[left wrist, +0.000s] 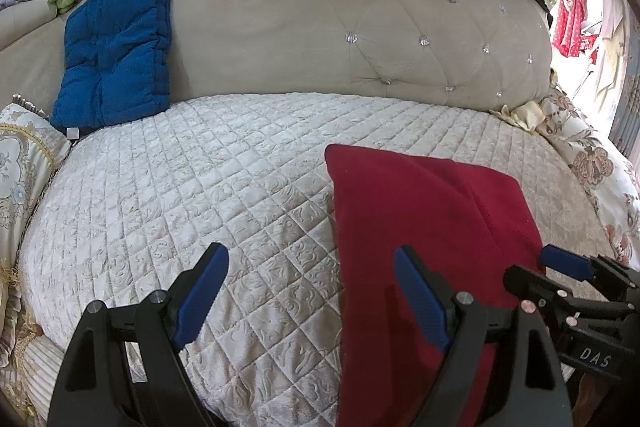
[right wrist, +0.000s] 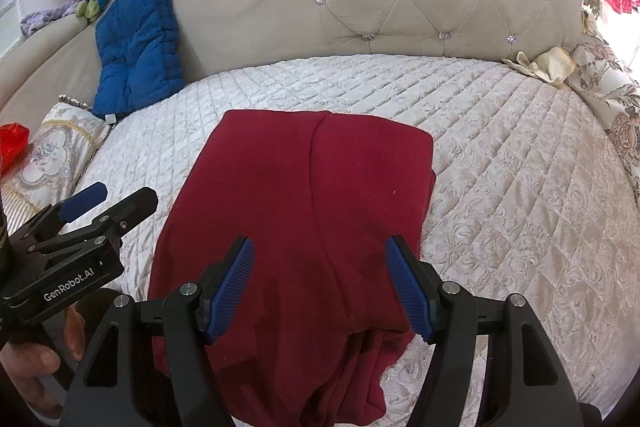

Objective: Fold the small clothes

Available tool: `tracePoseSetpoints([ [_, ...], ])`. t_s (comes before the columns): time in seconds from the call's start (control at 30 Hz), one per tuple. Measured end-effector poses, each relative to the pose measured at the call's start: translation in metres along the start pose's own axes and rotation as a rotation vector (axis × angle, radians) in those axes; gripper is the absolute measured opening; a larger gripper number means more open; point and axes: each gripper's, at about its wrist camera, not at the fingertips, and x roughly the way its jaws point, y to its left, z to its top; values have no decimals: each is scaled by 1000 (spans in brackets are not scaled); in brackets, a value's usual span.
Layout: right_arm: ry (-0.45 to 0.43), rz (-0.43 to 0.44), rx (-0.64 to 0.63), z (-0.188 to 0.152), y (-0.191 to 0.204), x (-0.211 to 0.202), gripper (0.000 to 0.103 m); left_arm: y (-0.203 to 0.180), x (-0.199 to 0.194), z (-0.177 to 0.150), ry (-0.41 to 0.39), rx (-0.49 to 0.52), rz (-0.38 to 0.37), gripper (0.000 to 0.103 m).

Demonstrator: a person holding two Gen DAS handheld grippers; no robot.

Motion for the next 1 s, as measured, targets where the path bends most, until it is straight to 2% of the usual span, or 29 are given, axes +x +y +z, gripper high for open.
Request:
tracePoseSetpoints([
  [1.0, -1, -1, 5, 0, 3, 1, 49, -3, -1, -1, 5, 10, -6, 88],
])
